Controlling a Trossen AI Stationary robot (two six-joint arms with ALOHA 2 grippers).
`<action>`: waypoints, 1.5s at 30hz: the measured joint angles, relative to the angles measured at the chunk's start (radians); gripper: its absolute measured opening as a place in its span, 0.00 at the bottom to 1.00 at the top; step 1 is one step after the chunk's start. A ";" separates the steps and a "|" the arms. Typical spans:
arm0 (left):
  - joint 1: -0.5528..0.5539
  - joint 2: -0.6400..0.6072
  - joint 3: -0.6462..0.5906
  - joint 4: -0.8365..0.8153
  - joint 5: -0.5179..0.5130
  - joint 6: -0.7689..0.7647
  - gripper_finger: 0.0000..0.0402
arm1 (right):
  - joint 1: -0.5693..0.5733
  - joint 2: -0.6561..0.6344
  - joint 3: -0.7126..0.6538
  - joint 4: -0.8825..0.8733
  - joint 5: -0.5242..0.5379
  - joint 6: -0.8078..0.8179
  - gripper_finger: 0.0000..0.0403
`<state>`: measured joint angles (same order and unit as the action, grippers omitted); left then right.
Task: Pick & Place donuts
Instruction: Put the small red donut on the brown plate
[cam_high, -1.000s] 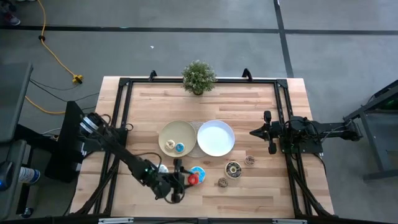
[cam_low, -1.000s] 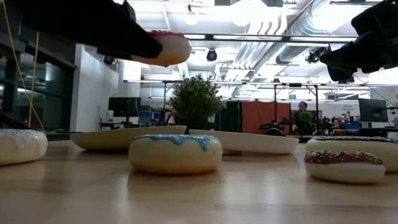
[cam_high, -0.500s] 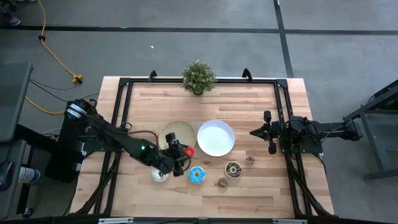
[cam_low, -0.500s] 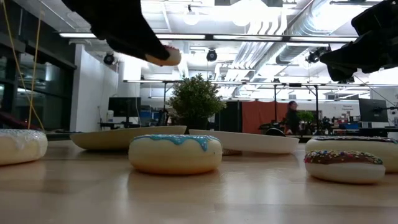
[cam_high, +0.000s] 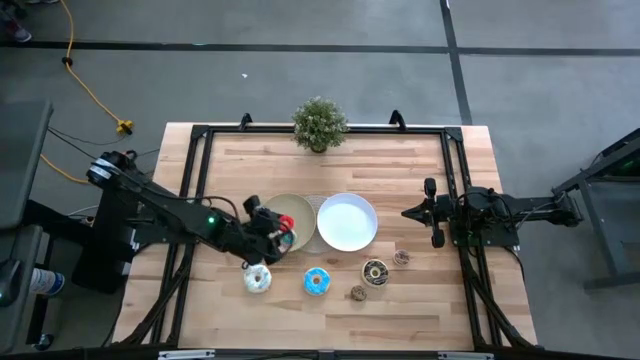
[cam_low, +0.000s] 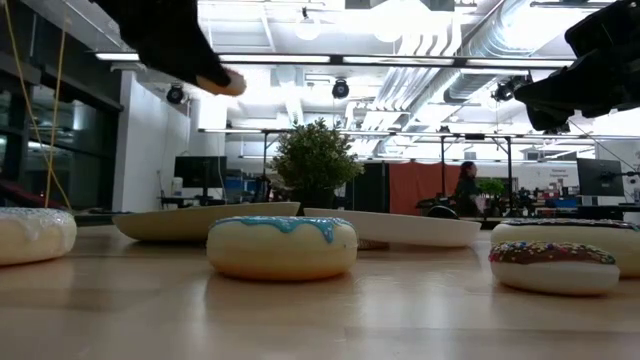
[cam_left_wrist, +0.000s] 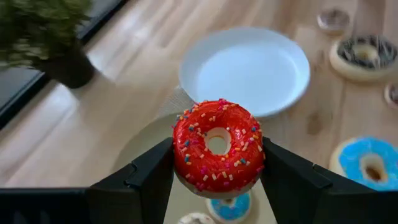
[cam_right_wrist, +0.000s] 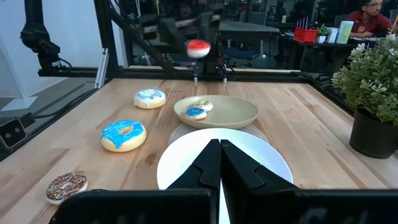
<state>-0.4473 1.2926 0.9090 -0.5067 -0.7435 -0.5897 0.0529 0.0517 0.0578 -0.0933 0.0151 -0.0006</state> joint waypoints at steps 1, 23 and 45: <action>0.006 -0.017 -0.014 0.002 -0.003 -0.014 0.53 | 0.000 0.000 0.000 0.000 0.000 0.000 0.00; 0.206 -0.127 -0.318 0.125 0.061 -0.227 0.53 | 0.000 0.000 0.000 0.000 0.000 0.000 0.00; 0.206 -0.043 -0.536 0.483 0.126 -0.227 0.53 | 0.000 0.000 0.000 0.000 0.000 0.000 0.00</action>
<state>-0.2417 1.2491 0.3730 -0.0233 -0.6172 -0.8168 0.0532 0.0521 0.0578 -0.0933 0.0151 -0.0003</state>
